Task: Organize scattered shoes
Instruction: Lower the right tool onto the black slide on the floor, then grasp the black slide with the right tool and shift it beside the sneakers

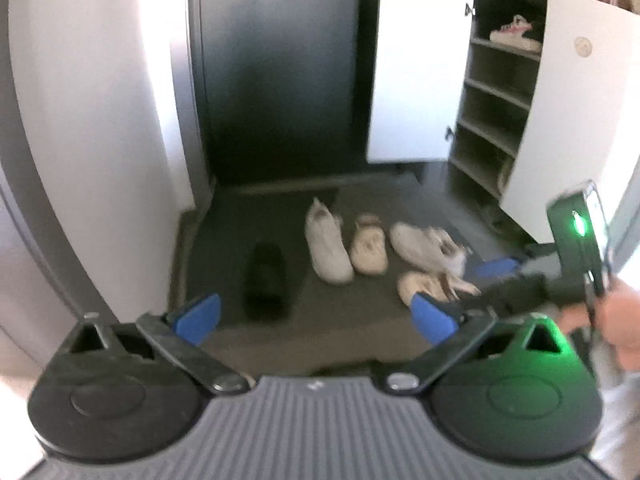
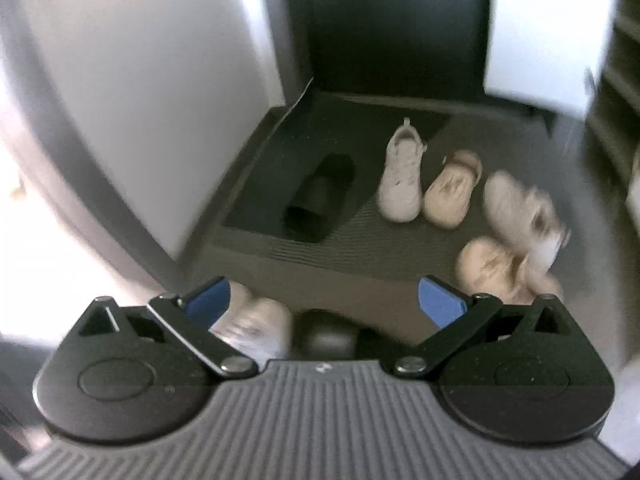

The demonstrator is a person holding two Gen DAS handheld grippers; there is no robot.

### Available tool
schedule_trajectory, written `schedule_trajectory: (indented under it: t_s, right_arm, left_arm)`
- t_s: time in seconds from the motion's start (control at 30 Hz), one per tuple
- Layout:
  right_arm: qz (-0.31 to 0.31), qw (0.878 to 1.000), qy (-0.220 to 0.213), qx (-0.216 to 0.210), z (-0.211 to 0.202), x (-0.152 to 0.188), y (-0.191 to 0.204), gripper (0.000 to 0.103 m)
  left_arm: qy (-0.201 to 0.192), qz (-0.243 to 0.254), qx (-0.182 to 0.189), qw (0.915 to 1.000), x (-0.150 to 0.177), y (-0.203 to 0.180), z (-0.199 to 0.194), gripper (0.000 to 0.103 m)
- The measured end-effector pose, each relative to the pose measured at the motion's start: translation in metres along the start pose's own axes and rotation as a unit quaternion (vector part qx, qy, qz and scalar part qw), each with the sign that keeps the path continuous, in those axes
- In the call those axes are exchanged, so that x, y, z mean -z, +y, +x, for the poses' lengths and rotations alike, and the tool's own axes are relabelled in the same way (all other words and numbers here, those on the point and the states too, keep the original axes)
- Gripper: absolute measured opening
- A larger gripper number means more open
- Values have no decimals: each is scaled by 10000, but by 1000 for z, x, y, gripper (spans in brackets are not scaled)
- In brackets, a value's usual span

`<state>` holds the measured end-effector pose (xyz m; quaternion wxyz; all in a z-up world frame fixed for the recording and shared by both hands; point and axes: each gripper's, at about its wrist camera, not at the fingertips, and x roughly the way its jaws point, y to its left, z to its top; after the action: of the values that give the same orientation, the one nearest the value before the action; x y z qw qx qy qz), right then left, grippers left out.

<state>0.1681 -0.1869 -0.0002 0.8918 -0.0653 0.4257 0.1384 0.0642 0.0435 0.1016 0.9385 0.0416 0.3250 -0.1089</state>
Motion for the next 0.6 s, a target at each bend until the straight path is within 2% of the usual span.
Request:
schedule_trajectory:
  t_s: [0.07, 0.1, 0.13, 0.2, 0.23, 0.27, 0.33, 0.4, 0.47, 0.5, 0.53, 0.6]
  right_arm:
    - [-1064, 9940, 154, 181, 20, 8, 11, 103]
    - [-1563, 9872, 238, 202, 30, 13, 17, 103]
    - [-2183, 9753, 344, 46, 39, 22, 26, 103]
    - [-3782, 9225, 573, -512, 63, 51, 50, 103]
    - [-4215, 9017, 627, -728, 71, 63, 55, 103]
    - [-4483, 8873, 668, -851, 79, 71, 59, 103]
    - [-5153, 8486, 876, -814, 116, 101, 66, 103]
    - [-5492, 8197, 1495, -641, 159, 128, 64, 103]
    - [-5486, 8137, 1812, -637, 184, 147, 60, 103]
    - [-5313, 8236, 1882, -624, 196, 155, 58, 103]
    - [-4980, 8414, 2001, -638, 211, 160, 54, 99]
    - [-4189, 8756, 2294, -727, 235, 165, 48, 99]
  left_arm:
    - [-7, -259, 59, 9996, 1, 8, 9, 103]
    - [65, -448, 161, 9988, 1, 12, 13, 103]
    - [164, -647, 291, 9973, 1, 16, 16, 103]
    - [306, -912, 512, 9940, 1, 21, 20, 103]
    - [344, -1036, 613, 9921, 1, 25, 21, 103]
    - [329, -1055, 555, 9923, 2, 27, 21, 103]
    - [250, -1038, 329, 9937, 5, 33, 21, 103]
    - [218, -1023, 169, 9944, 9, 39, 21, 103]
    - [203, -1101, 76, 9937, 12, 48, 21, 103]
    - [203, -1163, 31, 9930, 15, 52, 22, 103]
    - [212, -1221, -11, 9923, 18, 55, 22, 103]
    - [311, -1300, -68, 9910, 23, 61, 26, 103]
